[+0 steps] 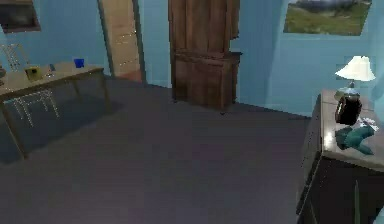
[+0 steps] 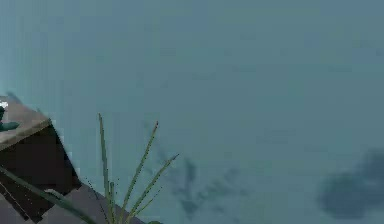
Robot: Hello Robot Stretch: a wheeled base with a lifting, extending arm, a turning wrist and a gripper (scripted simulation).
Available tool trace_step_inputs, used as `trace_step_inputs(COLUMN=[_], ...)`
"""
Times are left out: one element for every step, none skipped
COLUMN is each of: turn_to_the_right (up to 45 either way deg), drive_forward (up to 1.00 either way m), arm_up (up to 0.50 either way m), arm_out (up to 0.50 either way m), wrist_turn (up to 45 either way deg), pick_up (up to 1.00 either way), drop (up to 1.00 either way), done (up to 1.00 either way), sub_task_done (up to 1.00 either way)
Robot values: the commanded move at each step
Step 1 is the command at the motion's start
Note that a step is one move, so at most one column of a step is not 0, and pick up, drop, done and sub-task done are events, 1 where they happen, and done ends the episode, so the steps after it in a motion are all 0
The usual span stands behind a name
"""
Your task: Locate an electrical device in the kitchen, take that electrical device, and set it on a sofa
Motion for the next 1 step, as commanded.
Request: trace_step_inputs(turn_to_the_right=[-45.0], drive_forward=[0.0], arm_up=[0.0], arm_out=[0.0], wrist_turn=[0.0], pick_up=[0.0], drop=[0.0], done=[0.0], sub_task_done=[0.0])
